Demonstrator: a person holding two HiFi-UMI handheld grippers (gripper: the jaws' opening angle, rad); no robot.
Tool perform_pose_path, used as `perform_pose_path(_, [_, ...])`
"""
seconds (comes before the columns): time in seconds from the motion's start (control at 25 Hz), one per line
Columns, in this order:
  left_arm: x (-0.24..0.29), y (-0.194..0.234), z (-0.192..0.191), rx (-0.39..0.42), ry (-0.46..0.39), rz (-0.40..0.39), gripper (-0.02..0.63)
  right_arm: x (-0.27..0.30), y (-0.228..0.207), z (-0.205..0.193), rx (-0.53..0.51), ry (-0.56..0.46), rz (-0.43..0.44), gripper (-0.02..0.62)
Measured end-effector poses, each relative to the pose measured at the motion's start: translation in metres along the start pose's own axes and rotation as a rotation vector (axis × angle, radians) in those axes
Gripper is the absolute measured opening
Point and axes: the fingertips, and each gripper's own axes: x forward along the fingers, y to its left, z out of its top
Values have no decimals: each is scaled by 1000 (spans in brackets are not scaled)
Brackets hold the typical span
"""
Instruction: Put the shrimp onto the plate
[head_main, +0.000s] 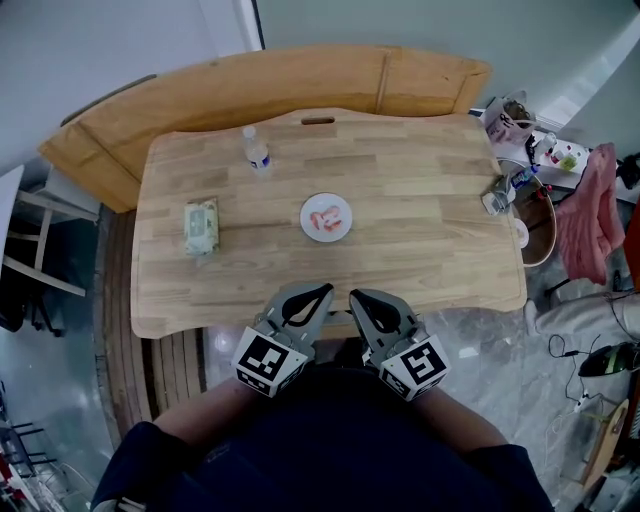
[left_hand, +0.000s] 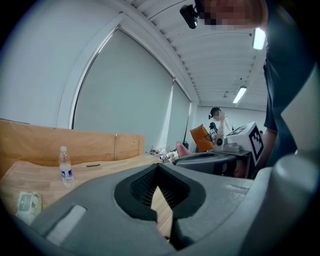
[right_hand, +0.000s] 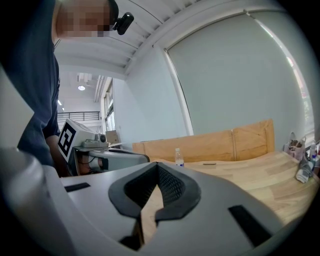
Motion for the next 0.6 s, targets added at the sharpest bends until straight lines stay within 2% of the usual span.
perform_pose_path(0.6, [1,2,0,-10,-6,8,5,2,-4,1,15,11,-3,9])
